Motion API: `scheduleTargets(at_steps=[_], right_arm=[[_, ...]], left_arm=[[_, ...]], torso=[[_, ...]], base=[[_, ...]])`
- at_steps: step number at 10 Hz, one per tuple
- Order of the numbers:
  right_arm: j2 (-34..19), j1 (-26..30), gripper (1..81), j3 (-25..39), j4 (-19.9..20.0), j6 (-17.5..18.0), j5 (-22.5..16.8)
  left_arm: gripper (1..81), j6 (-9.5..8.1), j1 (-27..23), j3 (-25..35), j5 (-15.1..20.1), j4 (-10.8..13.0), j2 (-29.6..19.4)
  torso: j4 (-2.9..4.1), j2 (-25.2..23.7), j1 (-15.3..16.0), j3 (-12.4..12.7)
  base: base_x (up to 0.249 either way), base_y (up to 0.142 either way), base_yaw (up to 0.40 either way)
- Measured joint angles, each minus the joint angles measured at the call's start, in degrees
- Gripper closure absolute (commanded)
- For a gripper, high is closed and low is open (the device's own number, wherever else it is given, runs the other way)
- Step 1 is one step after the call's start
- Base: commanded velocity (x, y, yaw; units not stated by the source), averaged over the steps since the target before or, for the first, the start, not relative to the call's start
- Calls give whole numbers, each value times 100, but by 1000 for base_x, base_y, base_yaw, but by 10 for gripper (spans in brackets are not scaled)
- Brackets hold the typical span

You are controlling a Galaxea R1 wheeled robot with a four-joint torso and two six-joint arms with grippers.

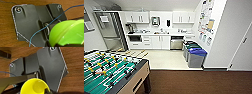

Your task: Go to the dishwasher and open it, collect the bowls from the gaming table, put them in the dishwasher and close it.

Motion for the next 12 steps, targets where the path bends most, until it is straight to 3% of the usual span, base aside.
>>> scheduleTargets(at_steps=[5, 12], right_arm=[[11, 20, 811, 0, 0, 0, 1], [0, 17, 811, 11, 0, 0, -2]], left_arm=[[811, 0, -5, 0, -1, 2, 2], [811, 0, -5, 0, -1, 6, 4]], torso=[[0, 0, 2, 0], [0, 2, 2, 0]], base=[[133, 0, 0], [136, -74, 0]])
